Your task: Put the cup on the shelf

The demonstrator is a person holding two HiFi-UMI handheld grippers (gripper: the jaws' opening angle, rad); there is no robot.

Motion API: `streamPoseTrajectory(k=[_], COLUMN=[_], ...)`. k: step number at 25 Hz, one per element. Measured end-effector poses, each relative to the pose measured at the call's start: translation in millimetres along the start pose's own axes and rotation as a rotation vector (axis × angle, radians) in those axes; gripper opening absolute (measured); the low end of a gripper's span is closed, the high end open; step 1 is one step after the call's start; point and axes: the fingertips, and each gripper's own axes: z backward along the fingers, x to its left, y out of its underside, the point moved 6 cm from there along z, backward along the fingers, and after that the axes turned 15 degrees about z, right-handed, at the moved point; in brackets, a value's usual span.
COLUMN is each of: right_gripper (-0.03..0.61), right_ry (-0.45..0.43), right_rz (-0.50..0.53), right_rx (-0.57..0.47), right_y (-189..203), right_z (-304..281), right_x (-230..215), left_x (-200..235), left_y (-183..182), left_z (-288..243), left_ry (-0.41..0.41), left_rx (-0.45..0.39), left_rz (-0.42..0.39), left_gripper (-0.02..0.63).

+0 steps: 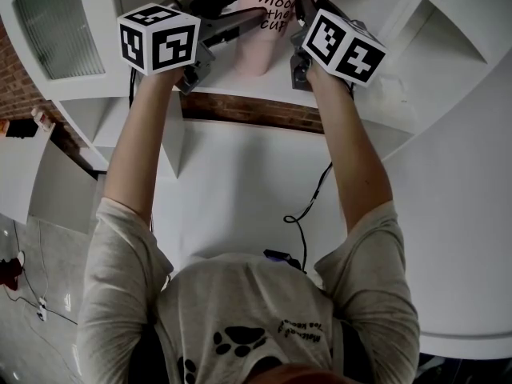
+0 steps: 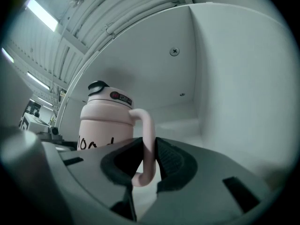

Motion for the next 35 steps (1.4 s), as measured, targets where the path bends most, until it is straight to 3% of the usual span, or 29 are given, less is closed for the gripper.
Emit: streamPoseTrajectory(k=[7, 13, 17, 24, 27, 31, 35], right_gripper=[0.084, 0.098, 0.136, 0.140, 0.118, 0.016, 0.009], right_ry=[-0.009, -0.026, 0.006, 0.047, 0.051, 0.027, -0.007], right_rz=[0.004, -0.062, -0.036, 0.023, 0.066, 0.091, 0.093], right_rx=[0.009, -0.021, -0.034, -0.074, -0.108, -0.138, -0.128], right_y=[3.7, 8.6, 6.1, 0.9, -5.6, -8.3, -4.2], right_z=[-6.7, -7.3, 4.6, 31.3, 45.8, 58.3, 68.6], right_x=[-0.7, -3.1, -0.9, 6.4, 13.5, 23.8, 32.1], left_x=[6.3, 9.8, 8.4, 7.7, 7.4, 10.8, 5.9], left_y=[1.3, 2.2, 1.2, 1.1, 1.2, 0.7, 0.7], left_z=[-2.1, -4.4, -3.7, -3.5, -3.6, -2.1, 3.7], left_ry=[-0.009, -0.021, -0.027, -0.032, -0.035, -0.046, -0.064], left_rx=[0.006, 0.008, 0.013, 0.015, 0.014, -0.007, -0.030], left_rz=[-0.003, -0.016, -0.021, -0.009, -0.006, 0.005, 0.026], left_gripper=[0.295, 0.295, 0.295, 0.295, 0.293, 0.293, 0.278])
